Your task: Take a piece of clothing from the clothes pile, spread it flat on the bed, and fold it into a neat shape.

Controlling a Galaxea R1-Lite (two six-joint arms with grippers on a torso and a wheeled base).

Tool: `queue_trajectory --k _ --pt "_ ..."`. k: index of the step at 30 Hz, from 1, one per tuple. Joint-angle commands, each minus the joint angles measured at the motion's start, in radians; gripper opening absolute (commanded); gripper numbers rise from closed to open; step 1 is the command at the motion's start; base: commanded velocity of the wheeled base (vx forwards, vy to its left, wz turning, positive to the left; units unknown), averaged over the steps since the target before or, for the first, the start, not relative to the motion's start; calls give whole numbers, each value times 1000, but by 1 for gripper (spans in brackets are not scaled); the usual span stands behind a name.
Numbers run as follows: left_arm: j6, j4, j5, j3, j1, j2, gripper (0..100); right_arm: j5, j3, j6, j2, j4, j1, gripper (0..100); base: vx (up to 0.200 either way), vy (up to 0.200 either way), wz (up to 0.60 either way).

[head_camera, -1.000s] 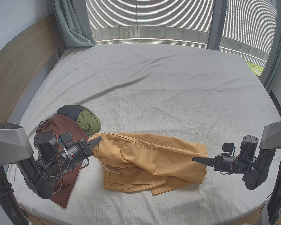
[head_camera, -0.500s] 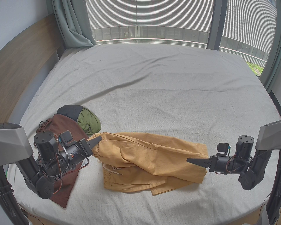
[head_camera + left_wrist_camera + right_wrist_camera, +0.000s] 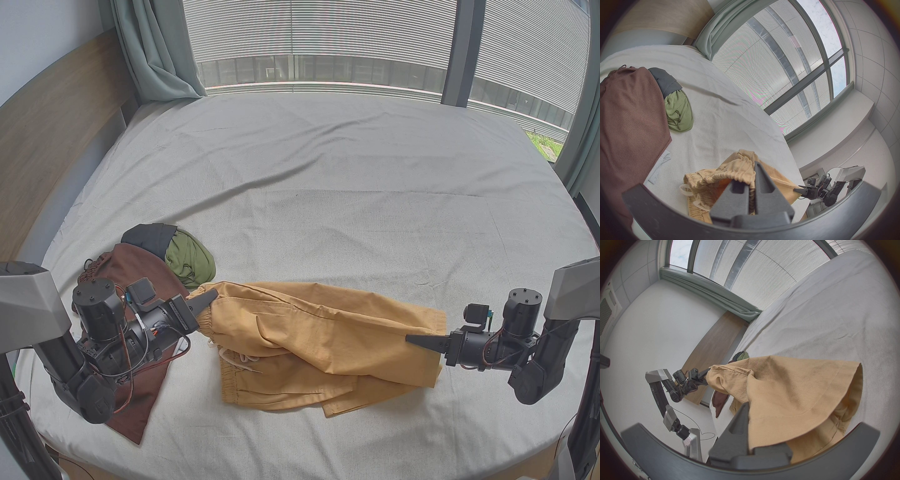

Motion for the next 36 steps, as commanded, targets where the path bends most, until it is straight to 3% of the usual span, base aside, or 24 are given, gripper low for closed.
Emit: queue_trajectory --k 1,12,19,24,36 --pt "0 -2 0 -1 0 0 0 0 -1 -11 1 -1 -10 0 0 0 0" --pt "-2 -2 -2 -28 -1 -54 0 -6 13 -4 -99 2 -17 0 0 0 0" --pt "0 -1 -49 -23 2 -118 0 -9 27 -3 -180 4 -10 0 0 0 0" --pt "4 -1 -49 -29 2 -137 0 -55 30 -3 -228 4 -2 0 0 0 0" --pt "205 -1 -148 -21 63 -160 0 -69 27 -3 -315 4 23 0 0 0 0"
